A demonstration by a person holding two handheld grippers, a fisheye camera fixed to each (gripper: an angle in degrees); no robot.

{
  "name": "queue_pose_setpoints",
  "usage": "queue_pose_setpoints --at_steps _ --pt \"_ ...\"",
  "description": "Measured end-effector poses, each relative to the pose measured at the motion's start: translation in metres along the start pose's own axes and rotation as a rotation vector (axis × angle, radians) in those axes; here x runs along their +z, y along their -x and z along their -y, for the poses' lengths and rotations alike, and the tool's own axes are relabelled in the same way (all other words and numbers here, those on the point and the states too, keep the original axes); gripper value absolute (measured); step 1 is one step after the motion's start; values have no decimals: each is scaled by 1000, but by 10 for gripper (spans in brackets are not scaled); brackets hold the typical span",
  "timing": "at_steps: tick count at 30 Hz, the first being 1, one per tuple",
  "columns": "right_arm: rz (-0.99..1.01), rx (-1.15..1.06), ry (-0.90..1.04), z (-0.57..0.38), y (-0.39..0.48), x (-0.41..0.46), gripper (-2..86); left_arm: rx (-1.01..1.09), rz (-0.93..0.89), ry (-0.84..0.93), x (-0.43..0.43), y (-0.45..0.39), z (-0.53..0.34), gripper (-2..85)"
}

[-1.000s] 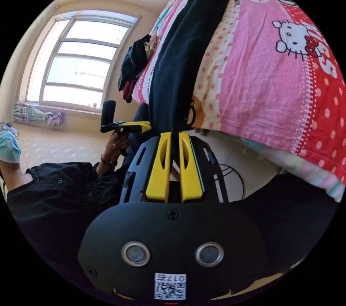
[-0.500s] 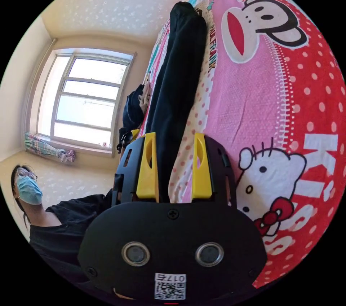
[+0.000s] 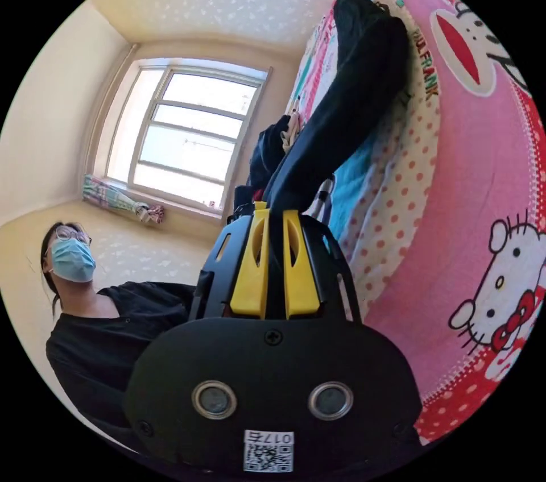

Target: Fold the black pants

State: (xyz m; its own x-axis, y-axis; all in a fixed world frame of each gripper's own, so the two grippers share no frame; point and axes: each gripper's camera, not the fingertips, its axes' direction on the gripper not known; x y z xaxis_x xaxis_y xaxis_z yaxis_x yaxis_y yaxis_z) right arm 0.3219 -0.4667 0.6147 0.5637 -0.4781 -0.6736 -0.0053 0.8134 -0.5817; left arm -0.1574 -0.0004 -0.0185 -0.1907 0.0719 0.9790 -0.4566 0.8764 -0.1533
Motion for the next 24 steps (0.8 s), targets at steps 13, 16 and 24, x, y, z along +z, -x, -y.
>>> queue_pose_setpoints --at_steps 13,16,24 --pt "26 -901 -110 -84 375 -60 10 771 -246 -133 -89 -344 -59 49" --pt "2 -1054 -161 -109 440 -65 10 914 -246 -162 -102 -407 -70 49" --pt "-88 -973 -355 -98 464 -62 10 719 -255 -192 -93 -421 -26 49"
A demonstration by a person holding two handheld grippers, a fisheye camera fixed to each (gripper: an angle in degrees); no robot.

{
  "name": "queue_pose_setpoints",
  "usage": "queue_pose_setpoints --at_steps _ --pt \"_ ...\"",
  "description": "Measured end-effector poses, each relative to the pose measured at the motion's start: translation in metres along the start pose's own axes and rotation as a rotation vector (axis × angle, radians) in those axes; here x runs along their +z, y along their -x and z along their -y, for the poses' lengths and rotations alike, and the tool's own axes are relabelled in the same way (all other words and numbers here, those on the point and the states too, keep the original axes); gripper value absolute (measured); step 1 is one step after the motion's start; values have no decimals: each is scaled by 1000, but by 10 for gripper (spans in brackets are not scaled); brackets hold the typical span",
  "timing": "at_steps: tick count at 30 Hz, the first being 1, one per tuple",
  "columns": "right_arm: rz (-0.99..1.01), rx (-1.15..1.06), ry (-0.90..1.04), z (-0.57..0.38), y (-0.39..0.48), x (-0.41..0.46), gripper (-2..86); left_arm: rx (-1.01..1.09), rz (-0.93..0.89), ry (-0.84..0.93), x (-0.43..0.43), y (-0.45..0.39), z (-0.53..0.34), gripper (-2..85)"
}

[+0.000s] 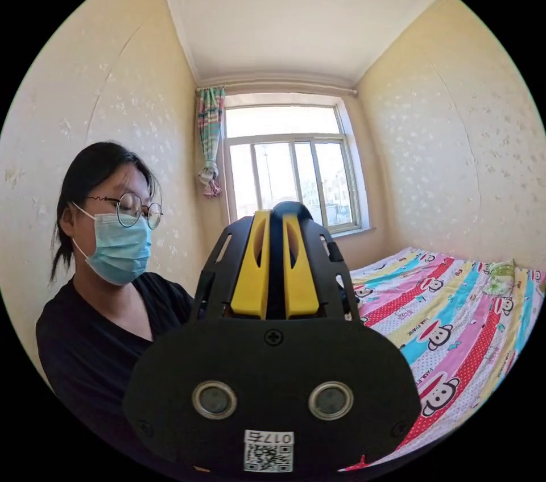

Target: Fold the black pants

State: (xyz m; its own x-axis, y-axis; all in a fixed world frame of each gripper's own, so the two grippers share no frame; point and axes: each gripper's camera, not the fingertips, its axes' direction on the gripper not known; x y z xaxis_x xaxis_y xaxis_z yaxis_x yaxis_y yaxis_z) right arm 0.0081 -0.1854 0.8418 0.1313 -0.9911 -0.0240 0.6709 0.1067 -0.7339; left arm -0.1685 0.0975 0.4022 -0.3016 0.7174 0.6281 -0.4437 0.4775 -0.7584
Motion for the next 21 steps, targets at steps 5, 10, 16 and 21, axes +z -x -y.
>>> queue_pose_setpoints --at_steps 5,10,16,21 --pt "-134 227 26 -19 -109 29 10 -225 161 10 14 119 17 48" --pt "-261 277 55 -11 -240 73 11 -214 348 38 28 205 59 50" --pt "-403 335 254 -96 -309 120 13 -177 587 245 44 269 -8 51" --pt "-248 446 354 -261 -292 108 21 -364 416 303 29 281 -167 51"
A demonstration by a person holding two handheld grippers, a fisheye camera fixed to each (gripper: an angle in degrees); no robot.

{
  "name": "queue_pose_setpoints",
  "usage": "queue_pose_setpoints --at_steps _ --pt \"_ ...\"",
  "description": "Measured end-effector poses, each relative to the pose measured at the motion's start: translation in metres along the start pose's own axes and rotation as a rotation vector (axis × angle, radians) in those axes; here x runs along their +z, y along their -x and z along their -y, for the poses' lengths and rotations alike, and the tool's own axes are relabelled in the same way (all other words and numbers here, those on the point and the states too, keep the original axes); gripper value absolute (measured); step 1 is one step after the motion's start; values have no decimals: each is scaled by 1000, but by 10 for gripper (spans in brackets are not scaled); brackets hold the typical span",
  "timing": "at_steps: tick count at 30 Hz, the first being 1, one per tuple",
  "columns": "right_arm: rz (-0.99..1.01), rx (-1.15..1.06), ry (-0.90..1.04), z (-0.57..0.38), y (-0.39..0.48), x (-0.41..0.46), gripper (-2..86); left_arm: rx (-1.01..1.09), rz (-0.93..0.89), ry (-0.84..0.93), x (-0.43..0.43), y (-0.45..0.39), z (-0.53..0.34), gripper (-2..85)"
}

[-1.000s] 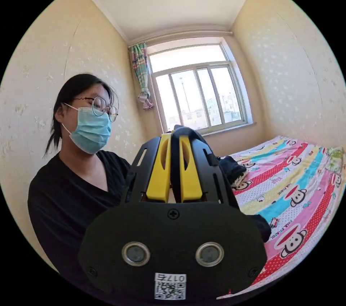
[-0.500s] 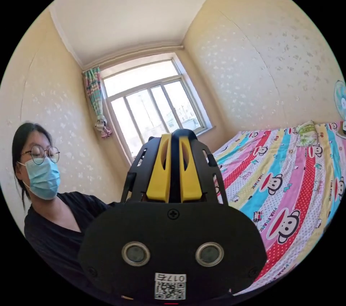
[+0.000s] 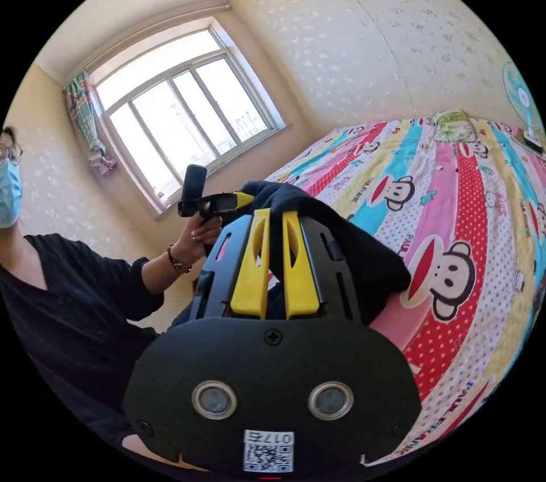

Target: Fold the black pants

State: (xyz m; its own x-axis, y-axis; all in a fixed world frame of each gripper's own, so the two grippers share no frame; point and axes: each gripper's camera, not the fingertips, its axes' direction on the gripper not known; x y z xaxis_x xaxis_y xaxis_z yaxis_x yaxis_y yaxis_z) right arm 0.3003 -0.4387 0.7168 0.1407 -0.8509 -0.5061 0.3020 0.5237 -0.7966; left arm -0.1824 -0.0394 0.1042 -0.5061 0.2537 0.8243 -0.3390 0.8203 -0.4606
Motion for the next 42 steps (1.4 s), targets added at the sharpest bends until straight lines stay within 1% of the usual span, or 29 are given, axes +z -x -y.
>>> queue_pose_setpoints --at_steps 1,2,4,7,9,11,13,15,16,18,21,23,24,27,29,31,34,36,39,42 --pt "62 95 38 -42 -12 8 25 -95 -40 49 12 9 -38 51" --pt "83 157 58 -62 -16 11 27 -170 -56 92 22 13 -73 54" --pt "73 295 135 -131 -13 24 38 -250 -40 141 30 13 -115 64" --pt "76 386 174 -163 -9 22 59 -368 -66 157 25 16 -144 104" --pt "76 397 158 -158 -17 10 80 -382 -72 120 8 19 -137 135" --pt "28 418 110 -144 -32 -5 116 -372 13 54 -17 26 -111 175" --pt "16 453 29 -116 -59 -18 184 -365 68 20 -27 35 -86 209" --pt "17 488 -16 -94 -79 -16 234 -365 83 21 -23 48 -60 241" --pt "1 509 -26 -81 -92 -8 246 -385 74 31 -16 60 -46 268" --pt "-4 560 -5 -68 -115 13 264 -437 46 39 -2 78 -31 284" --pt "23 671 86 -69 -146 58 277 -520 91 110 27 99 -25 274" --pt "-52 645 43 -76 -140 65 269 -512 163 83 33 91 -35 231" --pt "-40 659 23 -82 -138 64 261 -531 159 85 33 89 -38 222" --pt "107 702 55 -98 -145 64 235 -586 85 82 38 78 -59 176" --pt "184 710 82 -107 -153 62 215 -616 23 37 38 73 -76 151" --pt "309 738 130 -117 -160 60 188 -629 -12 59 34 67 -83 132" --pt "409 716 189 -127 -146 59 166 -622 -43 85 16 46 -98 119" --pt "469 714 191 -134 -131 61 154 -600 -44 68 -4 30 -110 115" --pt "554 673 207 -133 -103 73 139 -608 -29 21 -44 11 -126 113" --pt "583 560 273 -97 -76 99 129 -592 52 -78 -89 -6 -126 111"
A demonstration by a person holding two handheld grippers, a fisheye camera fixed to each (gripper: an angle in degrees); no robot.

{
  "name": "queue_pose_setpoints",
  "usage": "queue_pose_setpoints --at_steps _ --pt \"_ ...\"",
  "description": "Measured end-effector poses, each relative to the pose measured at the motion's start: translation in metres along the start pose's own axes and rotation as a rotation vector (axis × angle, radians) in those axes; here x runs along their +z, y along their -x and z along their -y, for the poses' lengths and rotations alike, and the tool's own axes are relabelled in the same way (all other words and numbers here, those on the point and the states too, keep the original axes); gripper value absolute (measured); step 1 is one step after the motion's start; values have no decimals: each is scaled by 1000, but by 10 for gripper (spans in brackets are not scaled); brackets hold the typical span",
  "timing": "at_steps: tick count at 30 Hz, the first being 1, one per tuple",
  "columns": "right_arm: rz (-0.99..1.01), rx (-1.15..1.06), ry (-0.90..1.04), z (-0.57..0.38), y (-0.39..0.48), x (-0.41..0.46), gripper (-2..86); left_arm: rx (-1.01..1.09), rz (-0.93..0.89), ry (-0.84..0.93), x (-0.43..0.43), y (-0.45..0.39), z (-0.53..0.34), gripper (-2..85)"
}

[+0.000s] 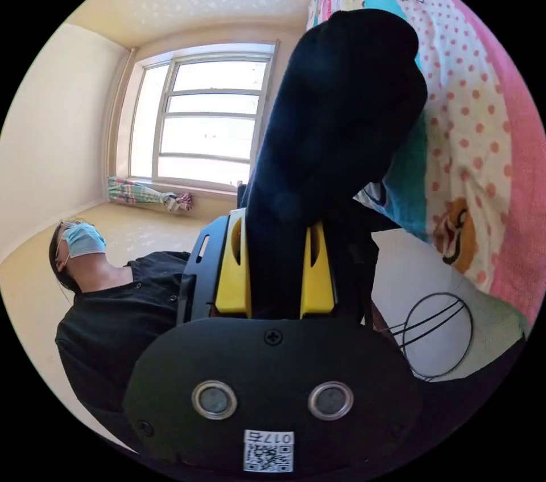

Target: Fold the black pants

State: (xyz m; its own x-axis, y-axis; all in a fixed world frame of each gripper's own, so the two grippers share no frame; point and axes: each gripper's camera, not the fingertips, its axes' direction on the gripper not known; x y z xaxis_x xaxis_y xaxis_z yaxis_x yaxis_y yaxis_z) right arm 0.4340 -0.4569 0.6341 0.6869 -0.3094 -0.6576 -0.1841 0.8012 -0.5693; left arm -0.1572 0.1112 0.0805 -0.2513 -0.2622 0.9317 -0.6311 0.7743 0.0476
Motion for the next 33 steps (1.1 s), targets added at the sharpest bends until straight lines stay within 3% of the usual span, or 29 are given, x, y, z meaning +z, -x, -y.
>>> queue_pose_setpoints --at_steps 8,11,14,17,19,20,22,26,31,33 --pt "21 -356 205 168 101 121 131 258 153 -512 -158 -53 55 111" --pt "-41 -455 242 242 142 182 144 233 234 -580 -212 -55 105 119" --pt "-200 -503 193 301 158 245 159 134 375 -613 -241 -29 158 125" --pt "-522 -418 110 330 135 309 160 -89 583 -520 -232 41 206 126" --pt "-856 -311 268 332 84 381 132 -160 678 -397 -209 88 222 132" --pt "-913 -342 305 327 71 398 122 -159 635 -451 -204 108 215 134" --pt "-1025 -475 162 301 67 415 111 -150 521 -534 -207 121 202 134" --pt "-1031 -456 161 297 71 422 108 -87 651 -549 -193 111 196 134" --pt "-824 -508 162 270 57 368 126 -17 830 -629 -160 81 155 125" --pt "-845 -524 53 231 42 334 130 0 812 -635 -143 74 122 106"
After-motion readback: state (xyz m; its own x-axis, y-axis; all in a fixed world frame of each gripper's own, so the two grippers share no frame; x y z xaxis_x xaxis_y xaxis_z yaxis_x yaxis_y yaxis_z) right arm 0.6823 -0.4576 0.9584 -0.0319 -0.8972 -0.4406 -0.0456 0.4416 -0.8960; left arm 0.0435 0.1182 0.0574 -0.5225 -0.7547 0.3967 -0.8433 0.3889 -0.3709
